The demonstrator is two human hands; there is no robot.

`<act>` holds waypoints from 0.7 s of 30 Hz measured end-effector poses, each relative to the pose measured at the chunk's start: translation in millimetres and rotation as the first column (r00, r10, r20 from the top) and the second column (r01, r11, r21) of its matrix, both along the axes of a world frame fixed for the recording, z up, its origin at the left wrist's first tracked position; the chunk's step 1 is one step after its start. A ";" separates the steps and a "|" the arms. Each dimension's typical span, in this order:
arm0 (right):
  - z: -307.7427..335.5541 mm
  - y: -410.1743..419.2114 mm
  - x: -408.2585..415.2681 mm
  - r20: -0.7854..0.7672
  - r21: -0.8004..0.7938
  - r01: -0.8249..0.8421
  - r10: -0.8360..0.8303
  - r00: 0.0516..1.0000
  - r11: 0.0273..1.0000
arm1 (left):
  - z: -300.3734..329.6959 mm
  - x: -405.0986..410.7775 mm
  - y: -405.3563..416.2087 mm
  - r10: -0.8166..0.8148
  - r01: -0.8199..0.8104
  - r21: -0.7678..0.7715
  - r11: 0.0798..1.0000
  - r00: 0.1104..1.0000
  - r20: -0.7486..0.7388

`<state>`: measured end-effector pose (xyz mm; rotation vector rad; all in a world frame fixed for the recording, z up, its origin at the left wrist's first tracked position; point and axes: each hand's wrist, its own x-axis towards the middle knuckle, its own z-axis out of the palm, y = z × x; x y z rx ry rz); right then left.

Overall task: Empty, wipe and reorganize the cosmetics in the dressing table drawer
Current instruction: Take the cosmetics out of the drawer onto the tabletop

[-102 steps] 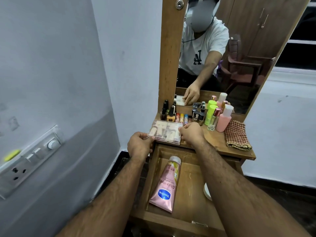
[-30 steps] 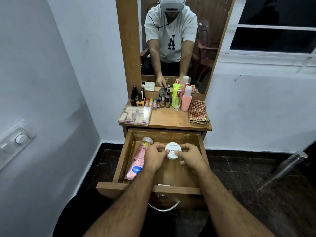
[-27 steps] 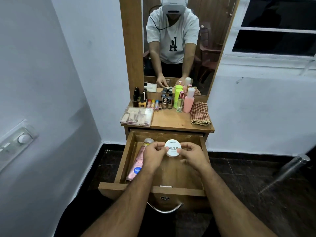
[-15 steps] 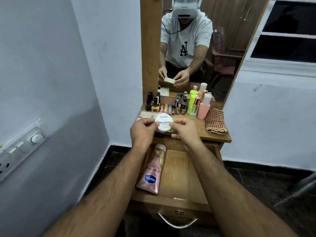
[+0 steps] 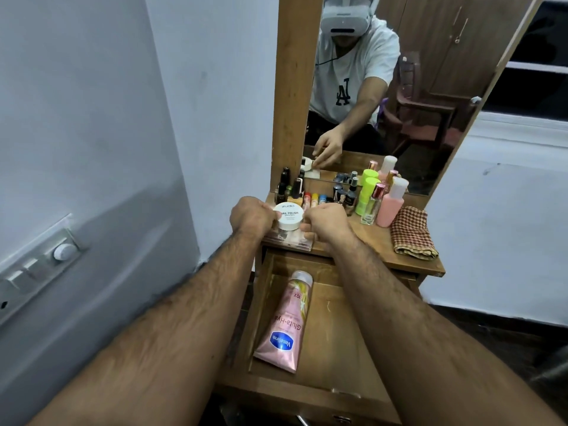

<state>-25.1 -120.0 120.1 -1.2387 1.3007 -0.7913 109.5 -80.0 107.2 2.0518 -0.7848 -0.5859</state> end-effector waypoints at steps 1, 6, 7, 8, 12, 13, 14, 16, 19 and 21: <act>0.3 0.6 -0.4 -0.026 -0.014 -0.016 0.015 1.000 1.000 | 0.2 0.6 -0.4 0.005 -0.005 0.006 1.000 1.000 0.000; 0.5 15.2 -11.7 -0.016 -0.151 0.044 -0.047 0.999 0.988 | 5.1 -10.0 18.8 0.072 -0.064 -0.087 0.994 0.992 0.099; 0.6 20.9 -16.5 -0.023 -0.191 0.051 -0.056 0.998 0.980 | 4.6 -16.1 26.7 0.077 -0.062 -0.132 0.989 0.991 0.113; -0.9 27.4 -22.3 -0.022 -0.224 0.060 -0.067 0.998 0.973 | 3.9 -24.7 36.7 0.070 -0.050 -0.171 0.984 0.991 0.117; -24.1 51.2 -50.3 -0.060 -0.265 0.102 -0.122 0.991 0.959 | -12.9 -64.7 73.3 -0.056 0.084 -0.154 0.984 0.982 0.179; -34.2 57.7 -56.5 -0.068 -0.238 0.116 -0.136 0.988 0.964 | -21.5 -73.5 81.2 -0.115 0.135 -0.095 0.986 0.974 0.195; -46.6 64.5 -62.1 -0.076 -0.207 0.124 -0.143 0.987 0.970 | -31.0 -80.9 87.6 -0.178 0.185 -0.014 0.983 0.961 0.211; -76.3 77.1 -70.5 -0.112 -0.133 0.109 -0.124 0.986 0.985 | -49.8 -91.0 97.6 -0.266 0.240 0.136 0.961 0.936 0.230; -115.6 87.8 -76.4 -0.214 0.004 0.025 -0.024 0.976 1.000 | -67.1 -98.9 106.3 -0.293 0.242 0.234 0.942 0.932 0.214; -129.9 86.5 -76.5 -0.251 0.003 -0.022 0.022 0.968 1.000 | -73.7 -103.1 108.7 -0.344 0.251 0.316 0.915 0.894 0.288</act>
